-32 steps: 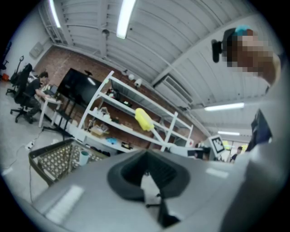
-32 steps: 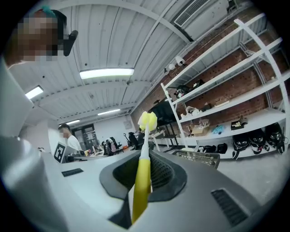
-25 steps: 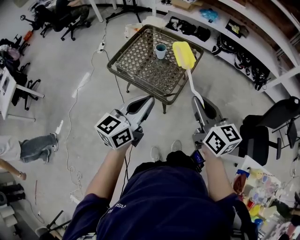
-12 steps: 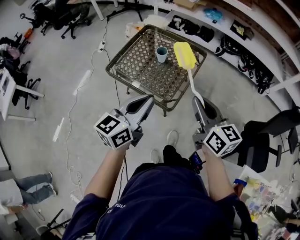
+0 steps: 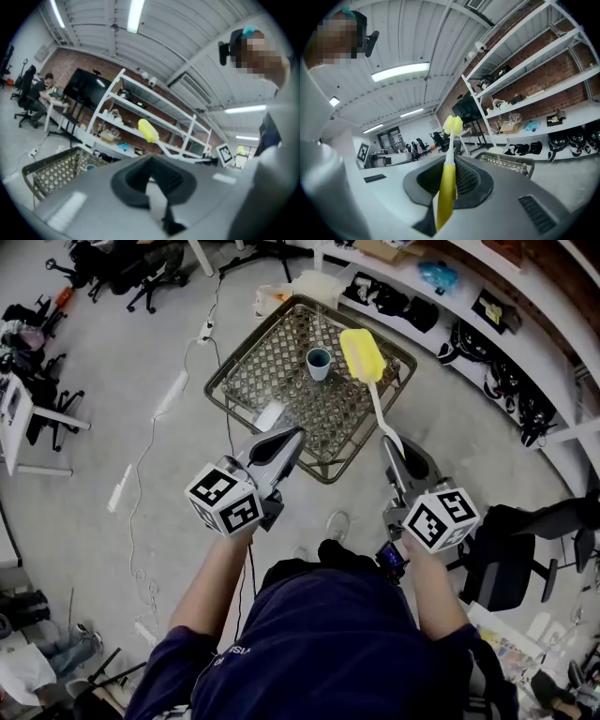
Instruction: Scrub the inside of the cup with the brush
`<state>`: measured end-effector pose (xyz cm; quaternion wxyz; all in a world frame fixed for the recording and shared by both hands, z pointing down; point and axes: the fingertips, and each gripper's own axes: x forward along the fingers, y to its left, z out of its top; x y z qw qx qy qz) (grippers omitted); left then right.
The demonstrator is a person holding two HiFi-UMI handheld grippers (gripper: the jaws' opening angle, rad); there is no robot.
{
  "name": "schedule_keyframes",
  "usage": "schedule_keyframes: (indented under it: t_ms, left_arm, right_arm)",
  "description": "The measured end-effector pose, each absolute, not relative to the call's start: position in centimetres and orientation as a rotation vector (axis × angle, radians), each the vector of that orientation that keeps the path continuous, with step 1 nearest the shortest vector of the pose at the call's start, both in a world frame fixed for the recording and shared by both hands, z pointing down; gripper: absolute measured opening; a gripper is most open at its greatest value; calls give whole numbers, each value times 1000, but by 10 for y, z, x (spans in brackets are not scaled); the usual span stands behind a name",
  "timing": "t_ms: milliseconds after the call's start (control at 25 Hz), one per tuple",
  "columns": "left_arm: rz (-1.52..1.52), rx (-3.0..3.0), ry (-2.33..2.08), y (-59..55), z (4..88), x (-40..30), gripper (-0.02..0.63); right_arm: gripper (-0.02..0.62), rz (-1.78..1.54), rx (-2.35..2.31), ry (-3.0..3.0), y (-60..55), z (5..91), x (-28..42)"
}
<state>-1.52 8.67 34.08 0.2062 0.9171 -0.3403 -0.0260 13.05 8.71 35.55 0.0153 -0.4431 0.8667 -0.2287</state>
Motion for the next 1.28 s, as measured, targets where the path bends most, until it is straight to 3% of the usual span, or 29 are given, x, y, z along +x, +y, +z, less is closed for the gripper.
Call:
schedule_keyframes:
  t_ms: [680, 1280]
  left_arm:
    - [-54, 2501, -999, 10, 362, 7, 3]
    - [88, 2513, -905, -98, 428, -37, 3]
  right_arm:
    - [32, -785, -1326, 2750, 11, 379, 147]
    - [31, -870, -1469, 2720, -82, 405, 100]
